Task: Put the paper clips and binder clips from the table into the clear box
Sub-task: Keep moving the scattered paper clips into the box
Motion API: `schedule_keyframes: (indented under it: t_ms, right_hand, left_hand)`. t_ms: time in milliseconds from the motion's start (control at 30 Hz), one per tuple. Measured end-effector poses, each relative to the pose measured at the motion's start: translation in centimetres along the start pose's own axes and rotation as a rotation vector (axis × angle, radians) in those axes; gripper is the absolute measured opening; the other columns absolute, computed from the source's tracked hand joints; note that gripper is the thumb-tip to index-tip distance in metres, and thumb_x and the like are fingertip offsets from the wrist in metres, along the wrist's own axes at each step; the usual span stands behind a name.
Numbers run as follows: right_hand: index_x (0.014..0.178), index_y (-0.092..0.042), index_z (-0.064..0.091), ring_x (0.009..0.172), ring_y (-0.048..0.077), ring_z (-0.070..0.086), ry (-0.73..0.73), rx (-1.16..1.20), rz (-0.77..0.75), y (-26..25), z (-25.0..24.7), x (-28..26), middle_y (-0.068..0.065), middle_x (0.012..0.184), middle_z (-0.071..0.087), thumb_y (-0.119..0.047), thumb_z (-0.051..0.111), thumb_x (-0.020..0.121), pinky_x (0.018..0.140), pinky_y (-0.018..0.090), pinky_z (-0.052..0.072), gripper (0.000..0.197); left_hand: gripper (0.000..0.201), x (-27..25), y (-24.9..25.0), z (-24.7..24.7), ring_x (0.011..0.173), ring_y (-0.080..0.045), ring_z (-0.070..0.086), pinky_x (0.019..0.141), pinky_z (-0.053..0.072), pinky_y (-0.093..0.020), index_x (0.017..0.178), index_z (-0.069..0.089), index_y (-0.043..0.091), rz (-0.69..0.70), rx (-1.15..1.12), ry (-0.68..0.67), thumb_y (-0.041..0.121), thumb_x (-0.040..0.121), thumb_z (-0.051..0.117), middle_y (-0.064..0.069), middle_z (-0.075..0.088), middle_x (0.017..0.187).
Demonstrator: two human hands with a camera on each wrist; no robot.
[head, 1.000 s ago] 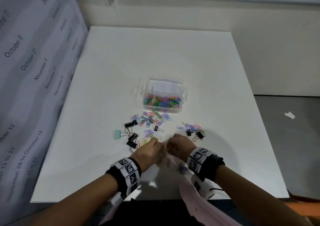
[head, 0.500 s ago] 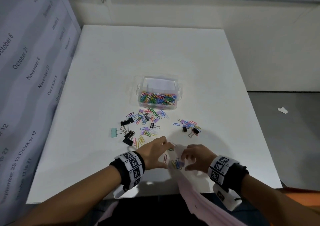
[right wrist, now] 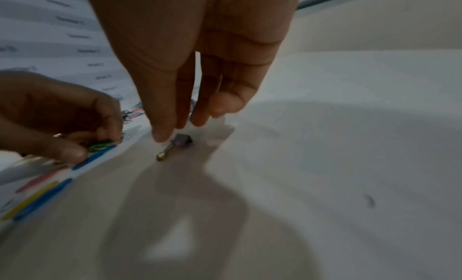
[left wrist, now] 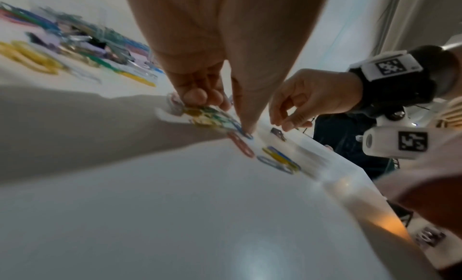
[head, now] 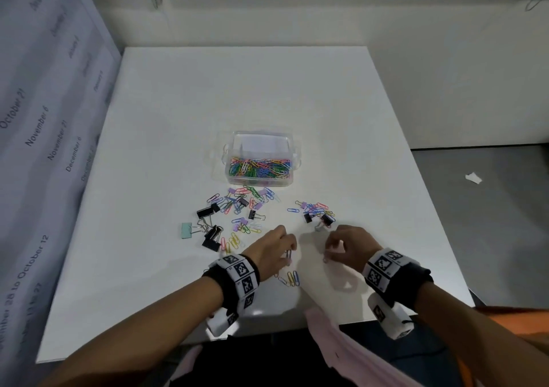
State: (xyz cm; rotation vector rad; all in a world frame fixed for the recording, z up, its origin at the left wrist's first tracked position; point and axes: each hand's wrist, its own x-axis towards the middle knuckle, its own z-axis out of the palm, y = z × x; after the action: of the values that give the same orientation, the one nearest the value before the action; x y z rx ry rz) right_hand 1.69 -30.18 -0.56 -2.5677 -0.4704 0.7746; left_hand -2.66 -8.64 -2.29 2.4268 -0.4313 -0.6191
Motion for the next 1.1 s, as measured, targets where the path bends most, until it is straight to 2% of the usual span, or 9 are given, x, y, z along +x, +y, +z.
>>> schedule_keyframes:
  t_ms: [167, 267, 400, 533, 667, 767, 900, 1033, 1100]
  right_hand:
    - [0.124, -0.021, 0.049, 0.099, 0.017, 0.052, -0.161, -0.114, -0.100, -3.5, 0.5, 0.3, 0.003, 0.118, 0.049, -0.034, 0.079, 0.066, 0.087, 0.025, 0.043, 0.066]
    - [0.140, -0.025, 0.024, 0.115, 0.028, 0.051, -0.243, -0.136, -0.124, -5.4, 2.1, 0.6, 0.005, 0.139, 0.026, -0.029, 0.085, 0.059, 0.100, 0.038, 0.045, 0.101]
    - [0.144, -0.026, 0.009, 0.128, 0.028, 0.040, -0.250, -0.076, -0.053, -6.3, 3.9, 1.5, 0.007, 0.145, 0.011, -0.024, 0.089, 0.053, 0.109, 0.037, 0.038, 0.121]
    - [0.140, -0.020, 0.028, 0.124, 0.024, 0.040, -0.145, 0.022, -0.022, -6.5, 4.3, 3.1, 0.010, 0.137, 0.025, -0.022, 0.089, 0.052, 0.108, 0.029, 0.036, 0.108]
    - [0.121, -0.010, 0.054, 0.096, 0.018, 0.044, -0.051, 0.134, -0.119, -7.4, 4.7, 5.0, 0.014, 0.113, 0.043, -0.013, 0.087, 0.055, 0.083, 0.019, 0.034, 0.074]
    - [0.107, -0.001, 0.062, 0.086, 0.015, 0.040, 0.010, 0.151, -0.159, -7.9, 4.9, 6.1, 0.009, 0.094, 0.042, -0.009, 0.086, 0.054, 0.070, 0.017, 0.029, 0.059]
    - [0.103, -0.004, 0.066, 0.097, 0.029, 0.053, -0.083, 0.039, -0.135, -8.2, 3.7, 7.0, 0.015, 0.102, 0.053, -0.014, 0.080, 0.065, 0.072, 0.021, 0.029, 0.041]
    - [0.096, -0.009, 0.069, 0.092, 0.024, 0.056, -0.136, -0.033, -0.114, -8.4, 2.5, 7.3, 0.000, 0.090, 0.053, -0.020, 0.073, 0.074, 0.068, 0.020, 0.027, 0.025]
    - [0.093, -0.008, 0.069, 0.087, 0.022, 0.058, -0.148, -0.045, -0.111, -8.5, 2.0, 7.4, 0.004, 0.091, 0.066, -0.016, 0.071, 0.074, 0.063, 0.022, 0.029, 0.021]
  left_hand:
    - [0.064, -0.5, -1.6, -2.5, 0.107, -0.018, 0.047, 0.093, 0.043, -0.030, 0.125, 0.044, 0.017, -0.033, -0.008, -0.013, 0.030, 0.071, 0.077, -0.003, 0.042, 0.118]
    - [0.096, -1.2, -2.5, -3.0, 0.117, -0.018, 0.040, 0.100, 0.039, -0.029, 0.138, 0.030, 0.016, -0.075, 0.100, -0.069, 0.036, 0.061, 0.083, -0.005, 0.036, 0.128]
    - [0.091, -1.7, -3.0, -2.2, 0.119, -0.018, 0.040, 0.102, 0.039, -0.027, 0.138, 0.030, 0.015, -0.139, 0.093, -0.077, 0.031, 0.065, 0.081, -0.005, 0.033, 0.130]
    - [0.049, -1.5, -2.9, -1.5, 0.091, -0.014, 0.047, 0.081, 0.040, -0.022, 0.120, 0.049, 0.013, -0.168, -0.045, 0.018, 0.019, 0.077, 0.072, -0.004, 0.043, 0.116]
    - [0.024, -1.2, -2.8, -1.3, 0.082, -0.016, 0.046, 0.074, 0.041, -0.027, 0.100, 0.056, 0.011, -0.158, -0.140, 0.143, 0.003, 0.079, 0.064, 0.003, 0.044, 0.091]
    - [0.028, -1.2, -3.2, -1.5, 0.070, -0.019, 0.052, 0.072, 0.049, -0.041, 0.087, 0.048, 0.021, -0.205, -0.333, 0.182, 0.002, 0.073, 0.063, -0.001, 0.052, 0.078]
    - [0.052, -1.9, -3.8, -1.6, 0.064, -0.015, 0.045, 0.061, 0.045, -0.035, 0.096, 0.043, 0.022, -0.218, -0.417, 0.121, 0.021, 0.059, 0.079, -0.004, 0.048, 0.082]
    - [0.073, -2.1, -3.5, -1.3, 0.099, -0.013, 0.042, 0.082, 0.039, -0.023, 0.121, 0.043, 0.015, -0.112, -0.078, 0.147, 0.031, 0.059, 0.080, 0.004, 0.039, 0.108]
    - [0.083, -2.1, -3.4, -1.0, 0.110, -0.018, 0.041, 0.092, 0.043, -0.031, 0.129, 0.040, 0.015, -0.129, 0.056, 0.152, 0.039, 0.059, 0.078, -0.001, 0.039, 0.119]
